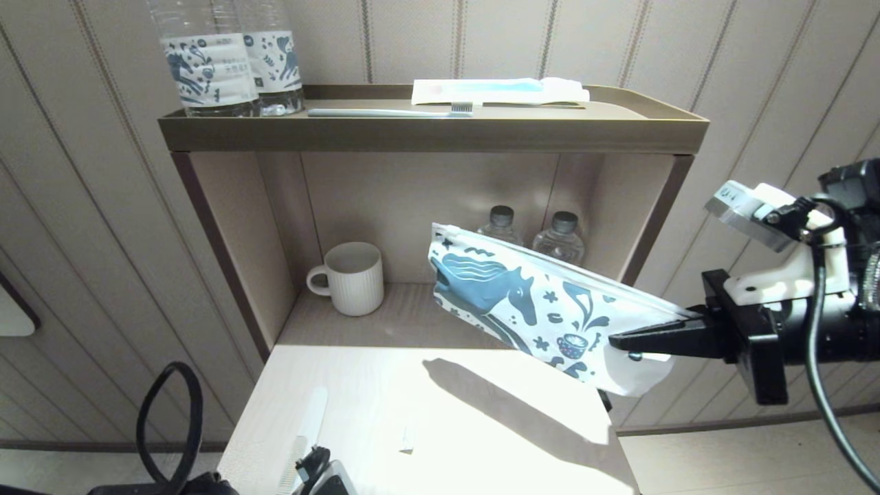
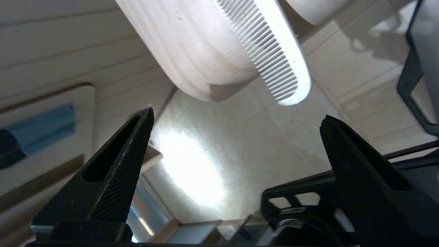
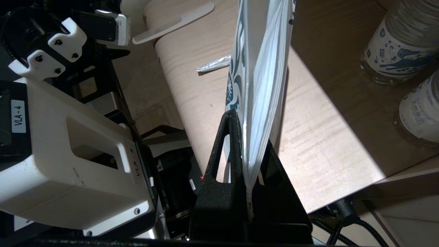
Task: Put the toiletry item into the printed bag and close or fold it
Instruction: Pick up the comb
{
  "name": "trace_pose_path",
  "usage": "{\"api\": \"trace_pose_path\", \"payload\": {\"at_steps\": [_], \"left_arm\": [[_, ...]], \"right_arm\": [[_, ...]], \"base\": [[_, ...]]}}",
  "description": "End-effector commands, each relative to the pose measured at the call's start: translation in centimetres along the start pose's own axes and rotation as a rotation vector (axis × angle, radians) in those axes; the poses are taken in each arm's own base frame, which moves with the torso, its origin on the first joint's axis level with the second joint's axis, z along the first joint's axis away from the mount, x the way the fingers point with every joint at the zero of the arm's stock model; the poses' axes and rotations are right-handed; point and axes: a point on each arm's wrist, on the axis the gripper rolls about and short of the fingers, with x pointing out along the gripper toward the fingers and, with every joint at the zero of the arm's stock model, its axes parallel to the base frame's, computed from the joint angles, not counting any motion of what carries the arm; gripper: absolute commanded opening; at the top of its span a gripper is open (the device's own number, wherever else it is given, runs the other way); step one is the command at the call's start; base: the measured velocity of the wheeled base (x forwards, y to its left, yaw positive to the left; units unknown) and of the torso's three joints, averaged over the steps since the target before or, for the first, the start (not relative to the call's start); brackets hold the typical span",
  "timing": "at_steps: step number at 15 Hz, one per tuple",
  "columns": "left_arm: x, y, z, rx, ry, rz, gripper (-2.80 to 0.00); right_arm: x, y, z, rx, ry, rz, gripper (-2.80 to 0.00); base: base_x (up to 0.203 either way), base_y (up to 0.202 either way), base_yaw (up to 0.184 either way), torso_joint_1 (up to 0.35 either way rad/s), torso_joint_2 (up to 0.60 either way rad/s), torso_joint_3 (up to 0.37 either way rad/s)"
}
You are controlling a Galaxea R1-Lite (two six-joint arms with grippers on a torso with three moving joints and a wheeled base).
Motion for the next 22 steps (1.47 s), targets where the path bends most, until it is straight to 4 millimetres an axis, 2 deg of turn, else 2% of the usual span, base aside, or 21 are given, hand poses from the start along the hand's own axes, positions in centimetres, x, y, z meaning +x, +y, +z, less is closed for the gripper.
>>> {"api": "trace_pose_path", "payload": {"at_steps": [1, 12, 22], "left_arm": [[0.4, -0.6, -0.1, 0.008, 0.018, 0.014, 0.00], [0.8, -2.3, 2.0, -0.001, 0.026, 0.028, 0.00], [2.2, -3.6, 2.7, 0.017, 0.054, 0.181, 0.00]], "right_arm": [[0.0, 0.1, 0.1, -0.006, -0.004, 0.006, -2.80], [0.2, 0.0, 0.1, -0.004, -0.006, 0.024, -2.80], [0.3, -0.2, 0.0, 0.002, -0.006, 0.033, -2.80]], "base": [[0.000, 0.000, 0.000, 0.000, 0.00, 0.000], [0.000, 0.000, 0.000, 0.000, 0.00, 0.000], [0.000, 0.000, 0.000, 0.000, 0.00, 0.000]]}}
